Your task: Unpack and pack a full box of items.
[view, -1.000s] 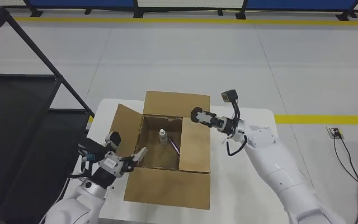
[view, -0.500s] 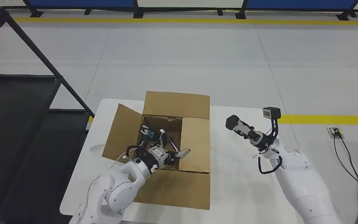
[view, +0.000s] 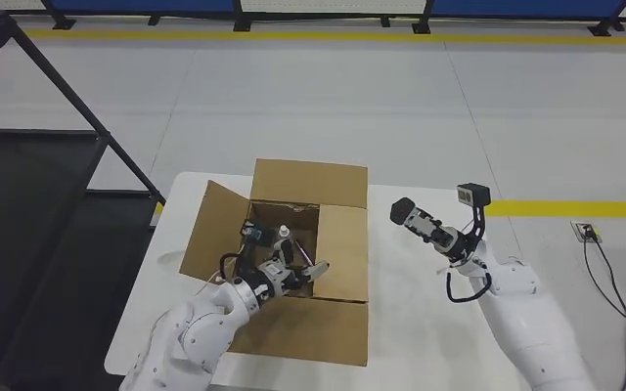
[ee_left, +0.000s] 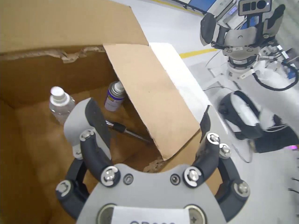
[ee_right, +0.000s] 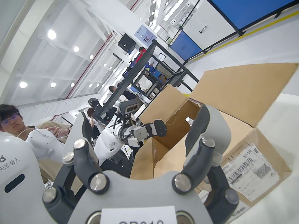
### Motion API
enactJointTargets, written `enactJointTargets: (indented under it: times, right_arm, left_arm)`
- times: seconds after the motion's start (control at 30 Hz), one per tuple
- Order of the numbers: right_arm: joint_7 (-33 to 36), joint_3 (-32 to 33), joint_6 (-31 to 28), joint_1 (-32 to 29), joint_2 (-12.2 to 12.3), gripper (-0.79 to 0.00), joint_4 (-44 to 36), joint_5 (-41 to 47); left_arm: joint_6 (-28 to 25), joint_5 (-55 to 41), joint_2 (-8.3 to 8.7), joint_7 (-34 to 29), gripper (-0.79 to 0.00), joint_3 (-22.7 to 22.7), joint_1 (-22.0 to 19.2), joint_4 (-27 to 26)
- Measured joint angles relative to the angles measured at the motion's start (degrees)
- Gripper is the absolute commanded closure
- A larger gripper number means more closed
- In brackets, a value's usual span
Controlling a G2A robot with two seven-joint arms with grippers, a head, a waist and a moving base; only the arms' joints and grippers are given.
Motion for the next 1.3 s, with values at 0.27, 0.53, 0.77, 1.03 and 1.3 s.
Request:
enactJointTargets:
  times: [0.27, 0.53, 0.77, 1.03, 1.3]
  right_arm:
    - [0.6, 4.6, 1.8, -2.9, 1.7, -0.785, -2.4, -0.3]
    - [1.2, 8.0, 2.5, -6.0, 2.9, -0.785, -4.8, 1.1]
    - [1.0, 9.1, 3.1, -7.6, 3.5, -0.785, -6.4, 1.4]
    - [1.2, 9.2, 3.0, -8.1, 3.8, -0.785, -6.5, 2.3]
    - [0.5, 11.2, 1.0, -9.0, 4.4, -0.785, -5.4, 4.7]
  left_arm:
    - [1.2, -19.7, -0.73, -8.6, -0.785, 1.6, -3.7, 9.0]
    - [0.4, -27.6, -1.95, -12.3, -0.785, 5.7, -8.6, 17.5]
    - [-2.7, -29.0, -2.85, -10.7, -0.785, 8.3, -11.2, 19.9]
    - [-3.8, -27.5, -2.84, -7.4, -0.785, 7.9, -10.6, 15.5]
    - [-3.3, -24.3, -4.10, -1.3, -0.785, 11.6, -13.1, 11.2]
